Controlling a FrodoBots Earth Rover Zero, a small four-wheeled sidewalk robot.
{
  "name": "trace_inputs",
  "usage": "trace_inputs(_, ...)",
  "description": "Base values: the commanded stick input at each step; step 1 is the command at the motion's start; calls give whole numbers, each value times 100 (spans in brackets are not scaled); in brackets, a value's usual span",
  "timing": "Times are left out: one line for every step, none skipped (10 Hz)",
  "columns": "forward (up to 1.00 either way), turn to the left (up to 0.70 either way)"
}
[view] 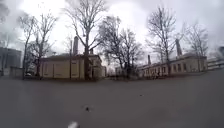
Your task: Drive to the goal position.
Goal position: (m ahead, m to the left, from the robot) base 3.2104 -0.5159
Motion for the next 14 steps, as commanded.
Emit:
trace_inputs(100,0)
trace_inputs(100,0)
trace_inputs(100,0)
trace_inputs(100,0)
trace_inputs(100,0)
trace_inputs(100,0)
trace_inputs(100,0)
trace_inputs(100,0)
trace_inputs(100,0)
trace_inputs(100,0)
trace_inputs(100,0)
trace_inputs(100,0)
trace_inputs(100,0)
trace_inputs(100,0)
